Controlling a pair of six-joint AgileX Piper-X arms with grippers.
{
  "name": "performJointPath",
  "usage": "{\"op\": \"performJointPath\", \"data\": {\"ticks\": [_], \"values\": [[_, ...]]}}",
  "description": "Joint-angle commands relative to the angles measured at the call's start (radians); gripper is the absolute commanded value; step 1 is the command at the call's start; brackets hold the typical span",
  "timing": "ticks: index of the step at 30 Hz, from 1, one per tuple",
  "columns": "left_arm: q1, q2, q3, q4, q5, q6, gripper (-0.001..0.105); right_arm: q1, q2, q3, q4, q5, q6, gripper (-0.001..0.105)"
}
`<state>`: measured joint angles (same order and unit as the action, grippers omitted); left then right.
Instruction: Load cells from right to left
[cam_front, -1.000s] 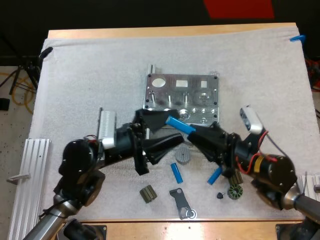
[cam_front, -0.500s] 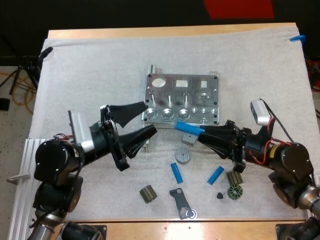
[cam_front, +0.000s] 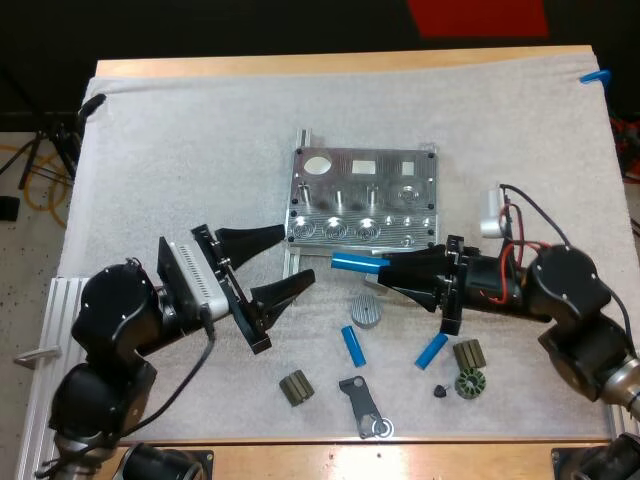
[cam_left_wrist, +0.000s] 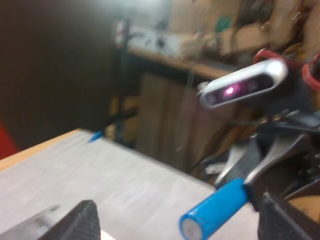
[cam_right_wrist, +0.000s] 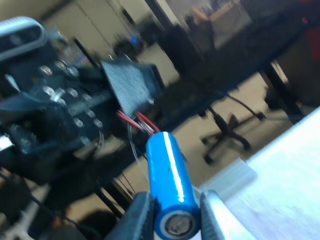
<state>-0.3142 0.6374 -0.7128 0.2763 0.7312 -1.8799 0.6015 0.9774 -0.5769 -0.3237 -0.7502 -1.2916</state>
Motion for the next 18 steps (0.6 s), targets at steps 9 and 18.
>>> {"op": "performJointPath", "data": {"ticks": [9, 18], "values": [[0.0, -0.013, -0.111, 0.336, -0.184, 0.218, 0.065, -0.005, -0.01, -0.182, 0.482, 0.089, -0.314, 0.0], [0.0, -0.013, -0.125, 0.487, -0.311, 0.292, 0.065, -0.005, -0.01, -0.345, 0.861, 0.276, -0.503, 0.0]]}}
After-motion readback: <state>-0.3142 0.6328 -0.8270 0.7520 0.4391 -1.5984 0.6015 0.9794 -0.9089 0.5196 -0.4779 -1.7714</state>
